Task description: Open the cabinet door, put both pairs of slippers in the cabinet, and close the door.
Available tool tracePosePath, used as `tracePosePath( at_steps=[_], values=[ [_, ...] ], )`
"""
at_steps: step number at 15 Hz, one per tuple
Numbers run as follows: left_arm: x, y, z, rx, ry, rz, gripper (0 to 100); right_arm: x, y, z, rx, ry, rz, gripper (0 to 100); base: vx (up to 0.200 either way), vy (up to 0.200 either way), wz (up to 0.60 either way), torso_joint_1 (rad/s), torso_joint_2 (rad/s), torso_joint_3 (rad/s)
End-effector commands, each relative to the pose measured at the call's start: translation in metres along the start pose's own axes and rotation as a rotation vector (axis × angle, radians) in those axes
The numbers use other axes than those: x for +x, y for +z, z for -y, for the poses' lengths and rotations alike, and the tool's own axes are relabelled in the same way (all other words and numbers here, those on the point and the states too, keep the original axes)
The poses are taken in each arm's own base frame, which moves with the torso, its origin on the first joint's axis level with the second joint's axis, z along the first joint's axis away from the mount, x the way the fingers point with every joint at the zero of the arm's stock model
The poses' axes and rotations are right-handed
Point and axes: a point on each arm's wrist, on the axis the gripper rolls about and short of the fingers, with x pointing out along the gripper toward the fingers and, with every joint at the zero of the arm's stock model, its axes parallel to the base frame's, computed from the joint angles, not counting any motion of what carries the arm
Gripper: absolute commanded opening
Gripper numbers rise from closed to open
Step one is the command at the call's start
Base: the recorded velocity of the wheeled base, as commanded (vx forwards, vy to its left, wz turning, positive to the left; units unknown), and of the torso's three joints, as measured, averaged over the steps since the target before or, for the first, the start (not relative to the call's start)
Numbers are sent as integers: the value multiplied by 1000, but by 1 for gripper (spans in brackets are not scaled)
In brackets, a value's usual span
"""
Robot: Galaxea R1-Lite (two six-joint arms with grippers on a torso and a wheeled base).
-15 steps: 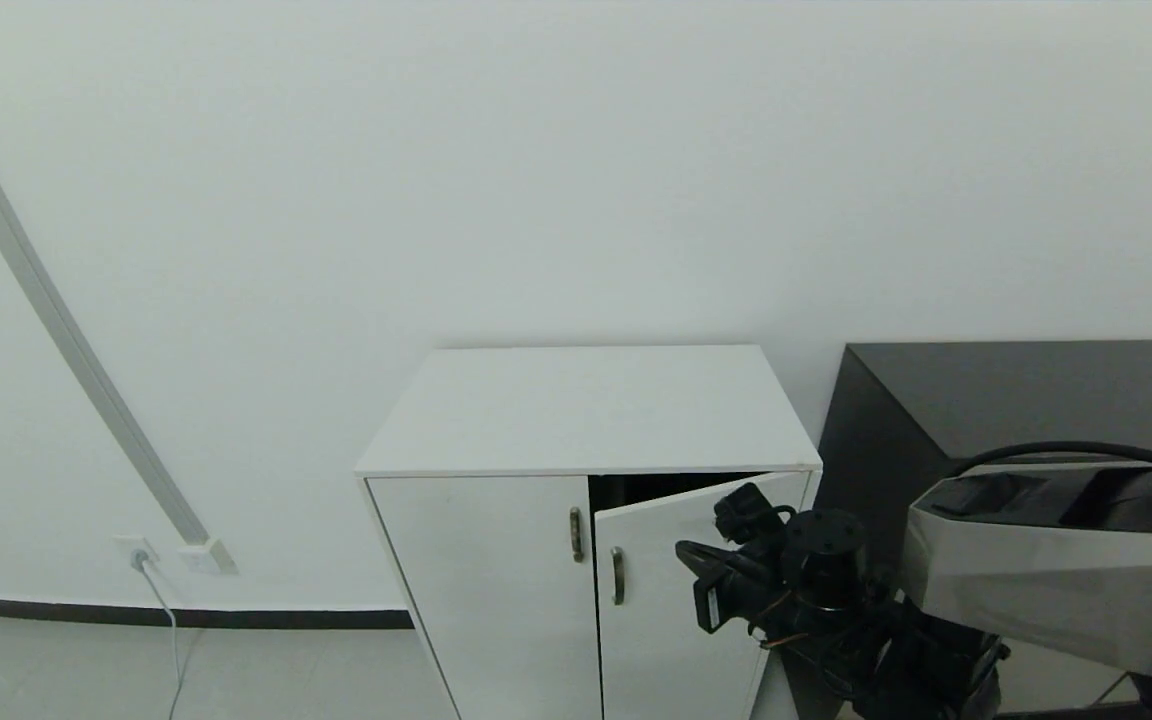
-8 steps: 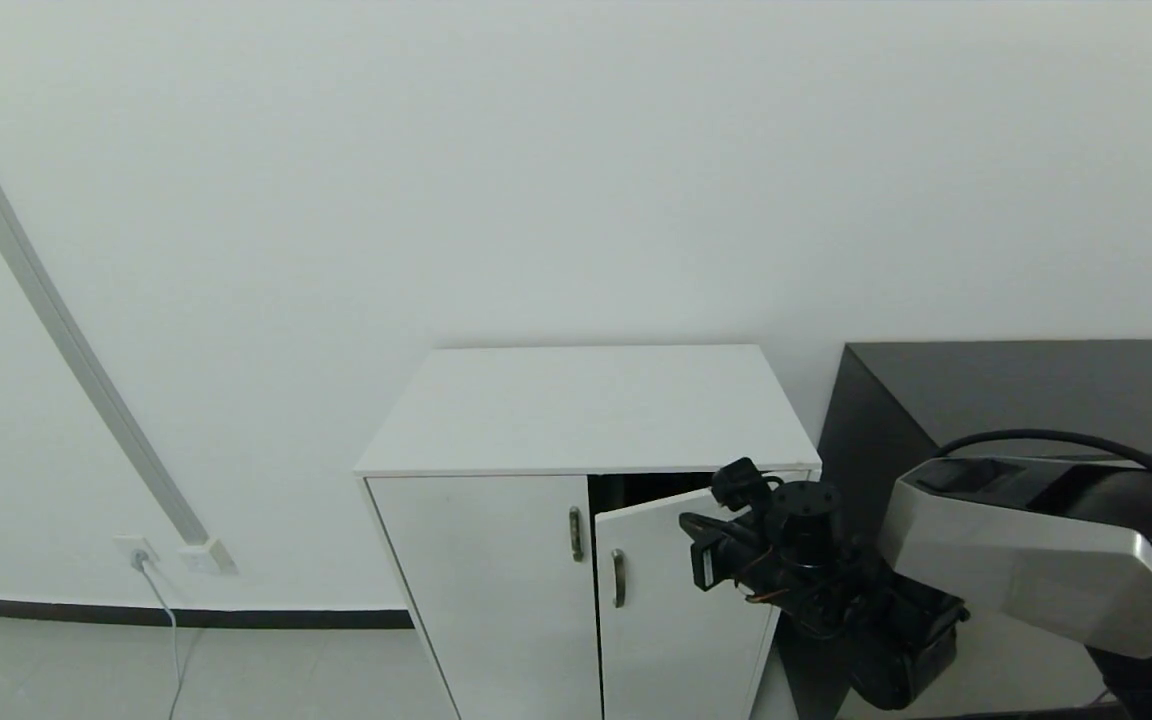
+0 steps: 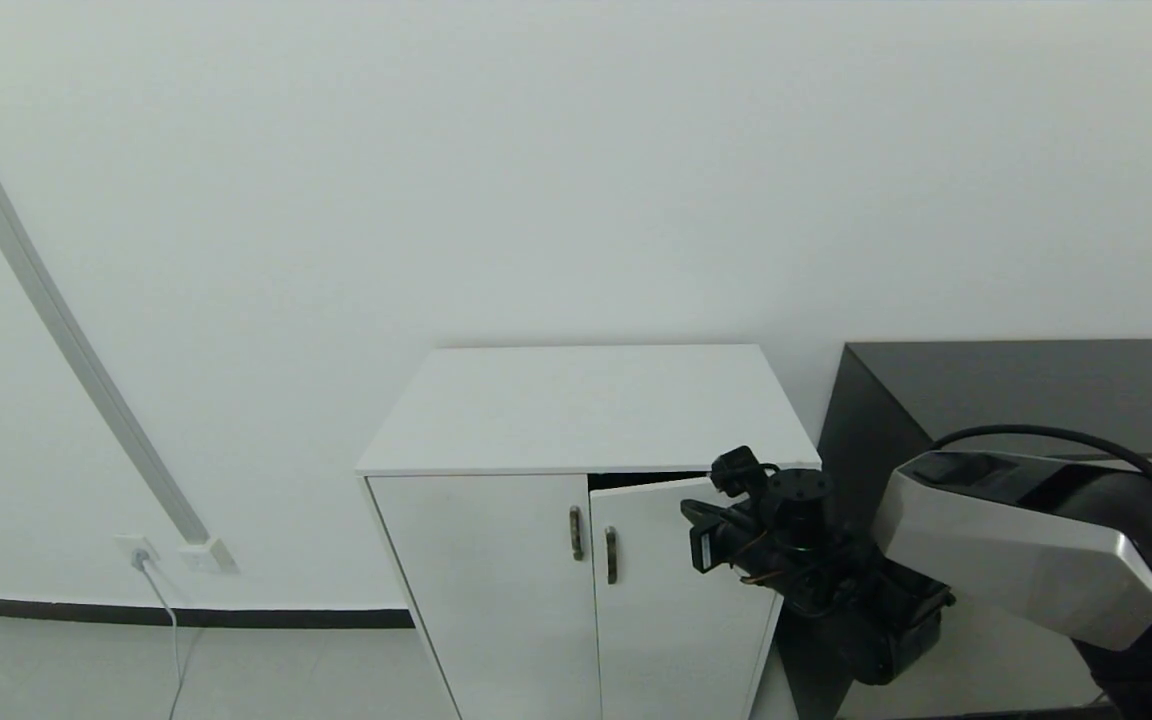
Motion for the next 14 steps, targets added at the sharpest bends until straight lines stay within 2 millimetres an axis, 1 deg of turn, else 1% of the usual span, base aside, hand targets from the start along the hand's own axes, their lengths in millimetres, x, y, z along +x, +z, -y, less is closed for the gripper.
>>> tracePosePath(
  at_steps=[1, 3, 8, 11, 14],
  values=[
    [0, 0, 0, 0, 0, -1, 0, 1, 1, 0, 0, 0, 6, 0, 0, 0, 0, 0, 0, 0],
    [0, 0, 0, 0, 0, -1, 0, 7, 3, 1, 0, 0, 8, 0, 0, 0, 0, 0, 0, 0],
    [0, 0, 0, -2, 0, -1, 0, 9, 5, 6, 2, -12, 18, 0, 0, 0, 0, 0, 0, 0],
    [0, 0, 0, -2, 0, -1, 0, 12, 1, 11, 4, -21, 15, 0, 0, 0, 0, 0, 0, 0],
    [0, 0, 0, -2, 0, -1, 0, 13, 1, 11, 2, -21, 15, 0, 0, 0, 0, 0, 0, 0]
  ],
)
